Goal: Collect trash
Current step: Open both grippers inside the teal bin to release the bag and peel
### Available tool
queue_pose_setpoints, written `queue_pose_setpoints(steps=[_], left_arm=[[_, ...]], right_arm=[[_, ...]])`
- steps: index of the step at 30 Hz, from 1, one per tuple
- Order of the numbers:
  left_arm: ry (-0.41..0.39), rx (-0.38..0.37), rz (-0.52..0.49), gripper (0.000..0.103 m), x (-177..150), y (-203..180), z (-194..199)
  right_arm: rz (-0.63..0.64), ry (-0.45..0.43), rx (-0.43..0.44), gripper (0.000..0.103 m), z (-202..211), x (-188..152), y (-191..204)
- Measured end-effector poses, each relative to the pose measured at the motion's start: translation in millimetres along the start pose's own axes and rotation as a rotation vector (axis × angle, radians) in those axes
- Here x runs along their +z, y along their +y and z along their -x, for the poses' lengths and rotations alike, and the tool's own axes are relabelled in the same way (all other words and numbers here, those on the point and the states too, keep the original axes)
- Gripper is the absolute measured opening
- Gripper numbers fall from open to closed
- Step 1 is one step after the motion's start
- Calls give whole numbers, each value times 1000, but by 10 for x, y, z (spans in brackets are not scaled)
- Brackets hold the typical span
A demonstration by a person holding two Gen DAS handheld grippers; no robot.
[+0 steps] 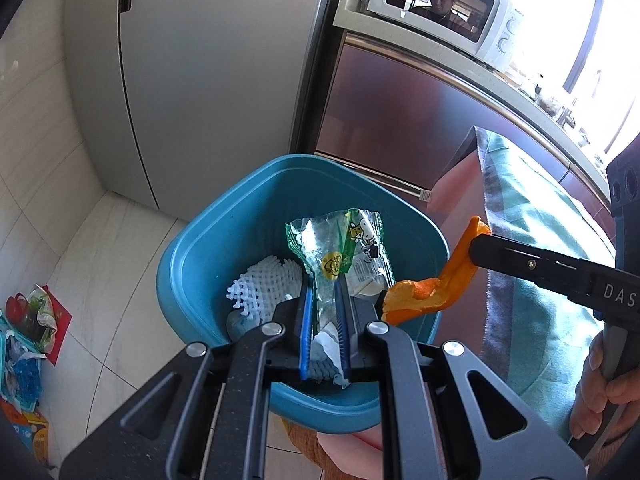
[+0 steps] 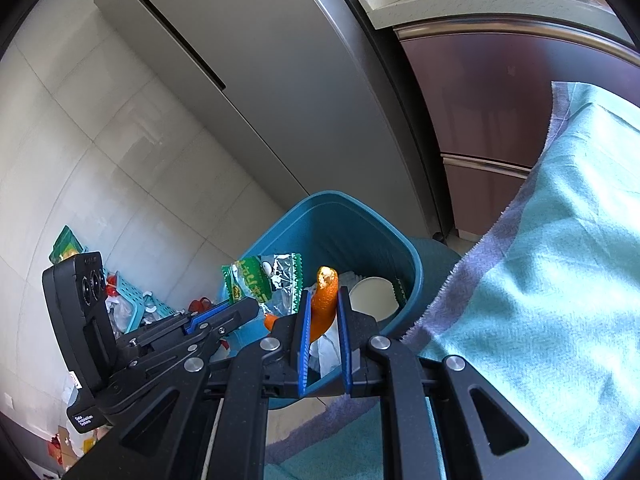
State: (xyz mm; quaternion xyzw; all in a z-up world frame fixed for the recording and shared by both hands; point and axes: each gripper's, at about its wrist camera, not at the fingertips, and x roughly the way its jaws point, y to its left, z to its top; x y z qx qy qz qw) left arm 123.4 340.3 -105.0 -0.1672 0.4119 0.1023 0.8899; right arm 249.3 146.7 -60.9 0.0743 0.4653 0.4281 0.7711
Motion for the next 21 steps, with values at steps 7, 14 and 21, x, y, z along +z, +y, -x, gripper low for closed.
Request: queue_pose_setpoints(steps=[7,14,21], left_arm=[[17,9,18,12,3,22,-87],[35,30,23,13,10,20,-204],[63,30,34,13,-7,31,-348]], right_arm=[[20,32,-20,12,-131,48,78],[43,64,-44,12,-237,92,155],[74,106,-72,14,-334,112,257]])
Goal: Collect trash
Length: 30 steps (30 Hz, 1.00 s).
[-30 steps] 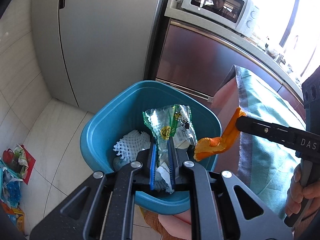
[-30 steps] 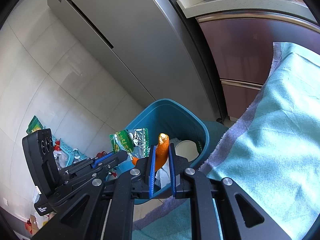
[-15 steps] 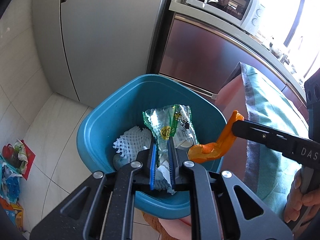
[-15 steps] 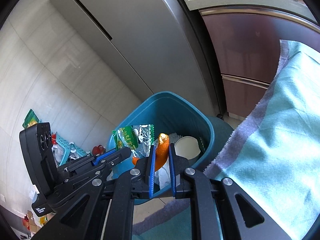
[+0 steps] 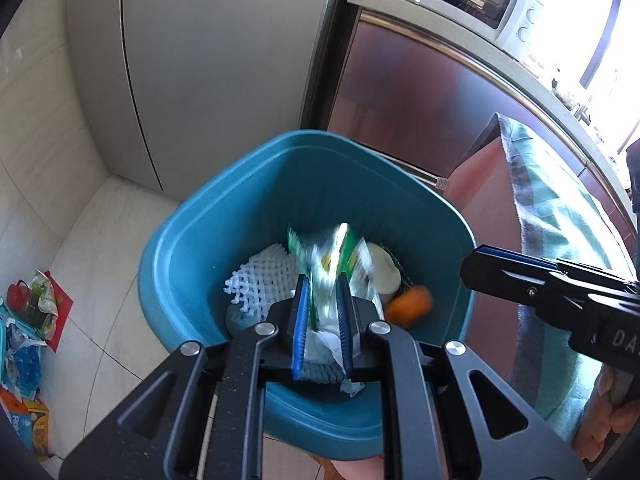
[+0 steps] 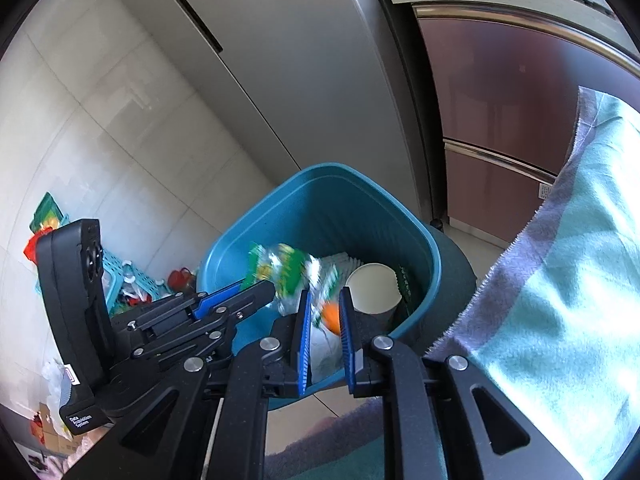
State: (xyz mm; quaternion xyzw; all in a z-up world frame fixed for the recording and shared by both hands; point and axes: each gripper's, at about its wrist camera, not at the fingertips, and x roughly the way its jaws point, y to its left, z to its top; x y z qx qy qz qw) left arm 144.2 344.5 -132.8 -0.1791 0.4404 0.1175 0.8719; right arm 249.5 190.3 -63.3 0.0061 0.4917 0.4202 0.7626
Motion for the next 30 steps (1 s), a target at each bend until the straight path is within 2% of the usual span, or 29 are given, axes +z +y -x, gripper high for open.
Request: queue_pose_setpoints(steps=[2,5,9,11,13,15,16,17,23,25,30], left_arm=[[6,2,1,16,-9,3,-36],[5,1,-1,28,-26,-2,-50],[-13,-7,-12,36,-54,-25,9],[-28,-11,-15,46,-73,-32,65],[-44,-11,-25,55,-106,-38,138],[-64,-8,-43,59,-146,-39,228],[-75,-3,-53,65,-171,-52,280],[-85,-2,-57,72,-184,-52,330],[-184,8,-72,93,-301,-98,708],[-223,14,-89,97,-352,-153,833],[-325,55,-115,97,-519,-382,1141]], right_arm=[[1,4,8,14,-1,-7,-7],[-5,-7,17,14,37,-9,-18],[-12,-30,38,18,113,-50,-66],[-15,-45,44,20,160,-67,-100],[-12,-62,56,26,222,-97,-111],[-5,-90,41,47,308,-121,-122],[1,-103,36,51,350,-138,-126],[4,-112,36,53,403,-164,-136],[10,-188,19,64,740,-373,-229],[12,-220,3,69,887,-455,-280],[31,-320,-69,84,1212,-675,-369]])
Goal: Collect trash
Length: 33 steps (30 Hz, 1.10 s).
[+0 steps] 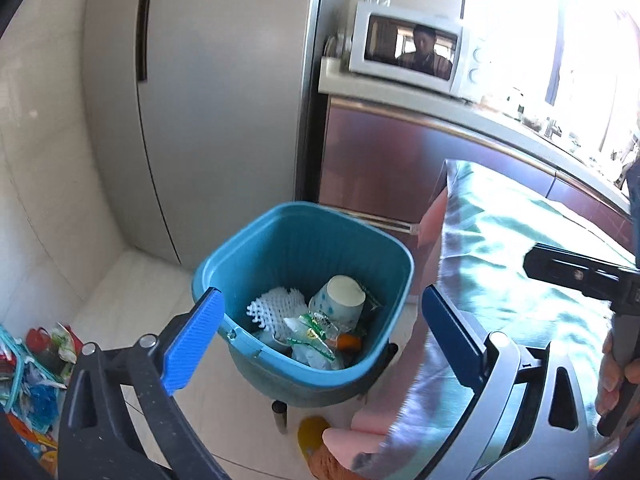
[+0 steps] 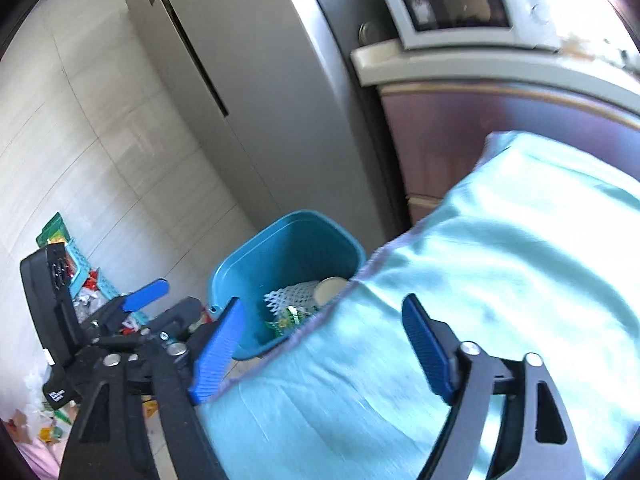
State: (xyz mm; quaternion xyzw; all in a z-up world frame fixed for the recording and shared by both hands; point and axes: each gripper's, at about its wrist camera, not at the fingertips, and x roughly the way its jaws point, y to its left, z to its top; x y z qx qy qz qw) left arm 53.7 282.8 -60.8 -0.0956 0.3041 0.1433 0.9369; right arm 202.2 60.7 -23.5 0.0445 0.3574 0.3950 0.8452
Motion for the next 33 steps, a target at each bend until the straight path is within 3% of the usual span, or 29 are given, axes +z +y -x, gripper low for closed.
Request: queue_pose_setpoints(steps=[5,21,33], left_arm=[[-70,-2,-8,97,-48,-261,262],[-239,-78,-109,97,-106,-1216,829],[-310,-126,-180,97,-266,-1766,1045]], right_arm=[[40,-133,-120,96,505,-177,-65],[-1,-396,-440,96,1630,-870,-321],[-29,-465,-559,96,2061,-1192,-439]])
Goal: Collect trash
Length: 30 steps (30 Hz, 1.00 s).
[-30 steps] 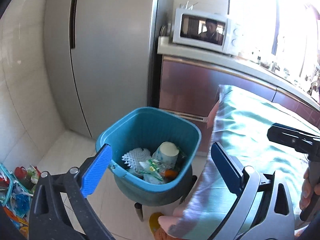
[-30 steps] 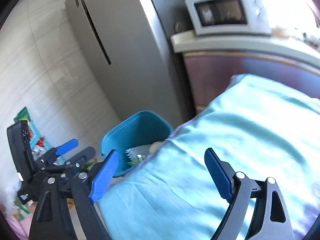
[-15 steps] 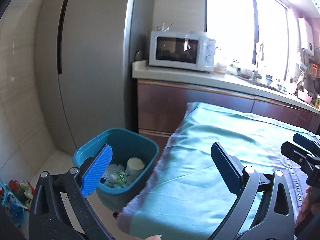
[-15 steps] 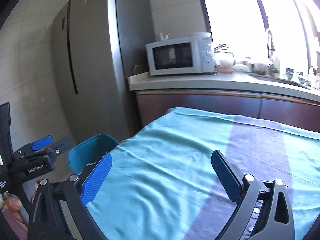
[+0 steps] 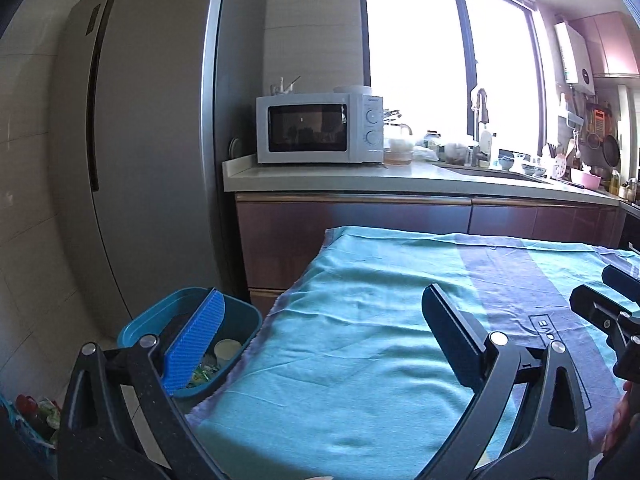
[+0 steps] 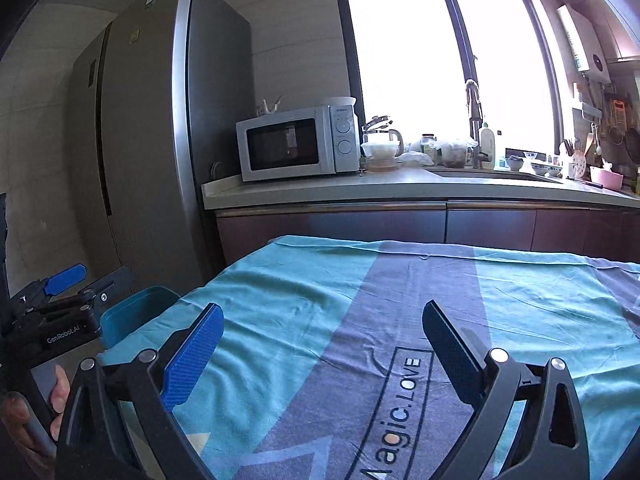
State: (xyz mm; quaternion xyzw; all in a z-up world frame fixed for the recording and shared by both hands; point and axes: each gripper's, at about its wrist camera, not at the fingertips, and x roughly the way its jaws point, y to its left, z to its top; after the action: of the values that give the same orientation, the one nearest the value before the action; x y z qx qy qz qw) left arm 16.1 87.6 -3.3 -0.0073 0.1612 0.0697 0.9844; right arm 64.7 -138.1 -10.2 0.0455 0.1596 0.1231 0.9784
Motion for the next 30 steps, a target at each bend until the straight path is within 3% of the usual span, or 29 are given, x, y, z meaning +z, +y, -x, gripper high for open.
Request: queue_pose_setpoints(steps=[16,30], left_arm=[[-73,-40,-17,97,-31,-215,134],[-109,-48,-41,97,-49,-290,201]], right_arm=[[4,-60,-81,96,229,-53,-106],[-10,-88,-92,96,318,-59,-177]])
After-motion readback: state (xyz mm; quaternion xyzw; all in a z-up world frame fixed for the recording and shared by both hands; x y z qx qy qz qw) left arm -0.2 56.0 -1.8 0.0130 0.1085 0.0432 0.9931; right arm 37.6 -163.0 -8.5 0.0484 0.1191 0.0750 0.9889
